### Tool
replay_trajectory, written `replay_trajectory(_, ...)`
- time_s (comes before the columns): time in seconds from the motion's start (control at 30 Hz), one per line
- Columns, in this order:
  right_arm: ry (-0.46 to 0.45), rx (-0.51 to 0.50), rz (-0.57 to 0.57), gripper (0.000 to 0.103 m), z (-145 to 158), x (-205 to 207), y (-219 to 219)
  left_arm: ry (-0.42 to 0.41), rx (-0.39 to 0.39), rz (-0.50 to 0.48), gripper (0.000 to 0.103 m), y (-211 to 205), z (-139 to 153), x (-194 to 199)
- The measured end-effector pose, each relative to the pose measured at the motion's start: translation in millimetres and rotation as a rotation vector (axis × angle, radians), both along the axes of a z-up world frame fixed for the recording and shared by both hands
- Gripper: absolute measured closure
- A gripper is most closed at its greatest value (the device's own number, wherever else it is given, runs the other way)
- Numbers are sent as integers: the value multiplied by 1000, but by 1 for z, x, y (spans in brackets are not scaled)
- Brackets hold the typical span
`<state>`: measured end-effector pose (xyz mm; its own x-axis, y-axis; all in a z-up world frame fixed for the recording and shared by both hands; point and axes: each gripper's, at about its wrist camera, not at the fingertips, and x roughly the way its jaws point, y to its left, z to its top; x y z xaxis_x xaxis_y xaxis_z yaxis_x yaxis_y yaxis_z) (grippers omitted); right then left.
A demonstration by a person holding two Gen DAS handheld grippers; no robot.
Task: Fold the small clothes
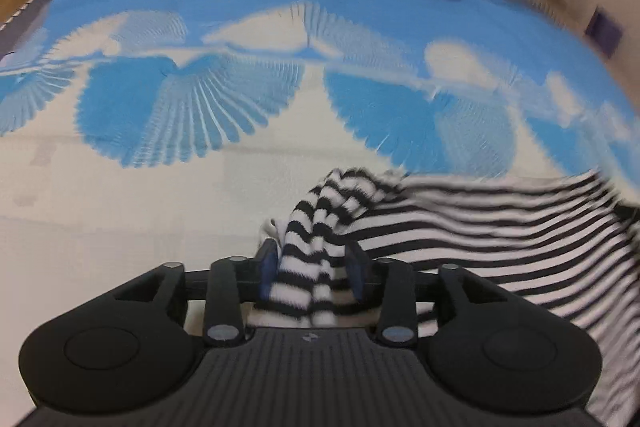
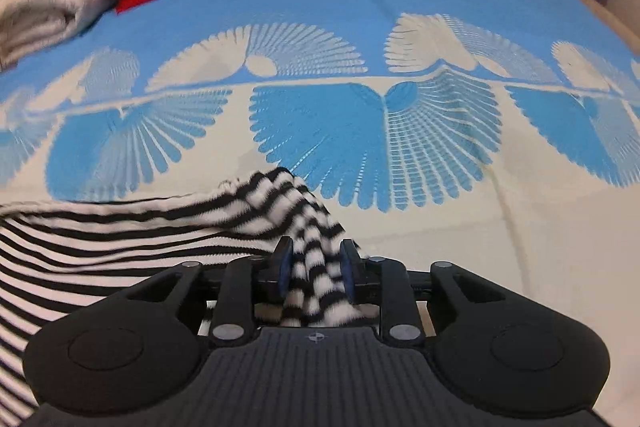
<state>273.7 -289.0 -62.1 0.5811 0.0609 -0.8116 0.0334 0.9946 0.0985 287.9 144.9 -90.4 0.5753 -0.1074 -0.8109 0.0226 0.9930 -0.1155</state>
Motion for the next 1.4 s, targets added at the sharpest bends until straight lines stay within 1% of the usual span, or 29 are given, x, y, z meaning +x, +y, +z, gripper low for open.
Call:
replay_trajectory(0.17,-43,102,-33,77,49,-49,-30,-15,-68,34,60,27,52,-52)
replay_trajectory(0.2,-45,121,-41,77,56,-61,-38,-11,-84,32,60,33,58,-65)
replay_trajectory(0.27,-34,149,-42,75,65,-85,-50,-6,-154,45,60,47,62,-97)
replay_trajectory(0.3,-23,159,-40,73,67,-99,-57,9,-194,63,60,53,59,-109)
replay_trajectory(0.33,-11,163,-40,67,65,-110,-62,37,-234,89,60,60,49,-121)
replay_trajectory(0.37,2,167,-47,65,61,-120,-68,61,-251,114,60,66,40,-129)
replay_trajectory(0.4,22,172,-63,65,53,-130,-73,114,-267,152,60,71,23,-136)
replay_trajectory(0.43,47,183,-80,65,44,-136,-77,203,-275,194,61,75,8,-137)
replay_trajectory(0.47,101,203,-99,65,34,-140,-81,274,-289,220,61,77,-3,-137)
replay_trajectory(0.5,154,222,-106,65,26,-142,-84,286,-304,211,61,77,-9,-137)
replay_trajectory(0.57,172,235,-106,65,20,-143,-87,292,-276,170,60,73,-11,-132)
replay_trajectory(0.7,226,199,-95,65,7,-143,-84,352,-261,168,60,69,-24,-128)
replay_trajectory(0.8,240,185,-75,65,2,-144,-80,351,-265,126,62,61,-27,-127)
replay_trajectory(0.83,241,187,-75,65,0,-143,-79,349,-264,103,70,58,-27,-127)
replay_trajectory(0.87,245,189,-76,65,-1,-142,-80,335,-259,79,94,56,-27,-127)
replay_trajectory(0.9,251,190,-75,68,-2,-142,-79,307,-256,58,102,55,-23,-128)
replay_trajectory(0.93,248,190,-72,85,-2,-143,-80,248,-263,50,102,58,-13,-130)
replay_trajectory(0.97,239,186,-70,97,-1,-143,-80,175,-287,64,102,66,-2,-132)
replay_trajectory(1.0,221,193,-69,97,3,-143,-82,94,-318,97,102,76,11,-137)
replay_trajectory(1.07,133,260,-93,98,18,-148,-91,-6,-358,139,102,94,28,-146)
replay_trajectory(1.1,71,324,-111,98,29,-152,-100,-20,-327,136,102,96,32,-151)
replay_trajectory(1.13,40,358,-117,98,34,-157,-105,0,-287,128,102,95,30,-152)
replay_trajectory(1.17,28,364,-120,98,37,-160,-109,56,-245,119,102,93,22,-151)
replay_trajectory(1.2,41,345,-125,98,36,-161,-112,141,-204,107,102,89,8,-149)
replay_trajectory(1.23,89,316,-132,98,28,-161,-113,223,-168,93,102,84,-6,-146)
replay_trajectory(1.3,198,257,-124,99,10,-160,-111,294,-109,49,102,76,-19,-144)
replay_trajectory(1.33,254,187,-118,103,1,-159,-107,294,-94,37,101,74,-19,-143)
replay_trajectory(1.37,282,103,-123,103,-5,-158,-104,283,-89,36,98,74,-16,-143)
replay_trajectory(1.4,300,58,-134,103,-9,-157,-104,254,-80,45,95,74,-11,-144)
